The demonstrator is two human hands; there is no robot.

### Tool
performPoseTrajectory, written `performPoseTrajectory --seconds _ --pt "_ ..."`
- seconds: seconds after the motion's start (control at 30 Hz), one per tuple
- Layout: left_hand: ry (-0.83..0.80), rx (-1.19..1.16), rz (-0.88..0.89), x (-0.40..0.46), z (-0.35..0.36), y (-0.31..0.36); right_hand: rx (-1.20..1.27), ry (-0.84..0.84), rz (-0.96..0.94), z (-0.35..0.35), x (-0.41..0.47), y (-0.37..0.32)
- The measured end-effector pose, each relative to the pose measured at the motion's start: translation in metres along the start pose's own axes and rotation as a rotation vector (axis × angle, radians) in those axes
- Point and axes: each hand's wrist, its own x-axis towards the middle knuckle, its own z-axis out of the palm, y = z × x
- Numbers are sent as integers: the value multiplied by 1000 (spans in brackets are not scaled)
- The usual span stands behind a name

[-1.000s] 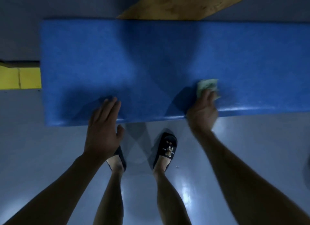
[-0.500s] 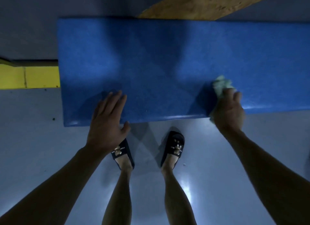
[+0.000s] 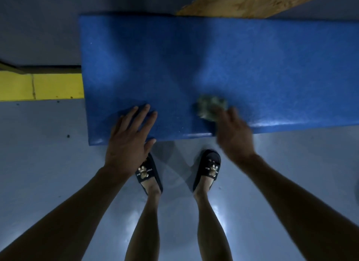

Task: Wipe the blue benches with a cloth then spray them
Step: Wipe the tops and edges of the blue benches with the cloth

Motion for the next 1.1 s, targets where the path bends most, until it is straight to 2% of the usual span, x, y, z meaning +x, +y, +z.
performPoseTrajectory --seconds 0.1,0.13,0.2,0.27,0.37,0.43,0.5,0.57,0.67,0.73,0.77,0.83,0.87,0.93,1.0,1.07,1.1 --pt "7 -9 6 1 1 -3 -15 48 448 -10 2 43" --pt "-1 -10 5 2 1 -3 -16 74 549 -7 2 37" --pt "-12 -9 -1 4 0 -5 31 141 625 10 3 -6" --pt "-23 -10 6 6 0 -7 108 167 507 33 0 -72" --pt "-32 -28 7 9 -3 -11 167 62 94 48 -10 -153" --pt "-33 -53 9 12 -6 -13 162 6 -84 40 -7 -153" --pt "-35 -78 9 14 -9 -15 82 -29 -134 28 -2 -116" --pt "-38 -87 6 15 -10 -16 32 -51 29 10 2 -60" --pt "-42 -104 -2 16 -11 -16 15 -25 504 -15 9 8" --pt "-60 -106 -11 18 -11 -17 17 25 689 -9 18 4" --pt "-68 -108 -18 19 -11 -17 26 60 699 1 20 -13" --pt "-88 -110 -29 21 -12 -16 70 127 522 24 22 -66" --pt "-101 -110 -26 21 -14 -16 93 132 339 32 20 -93" --pt "-118 -107 -21 22 -16 -17 75 39 -94 37 20 -127" --pt "-112 -117 -9 23 -17 -20 -10 -4 -391 28 35 -116" --pt "-112 -123 17 25 -17 -24 -125 35 -448 18 53 -69" --pt "-119 -118 27 25 -17 -26 -151 42 -384 14 60 -38"
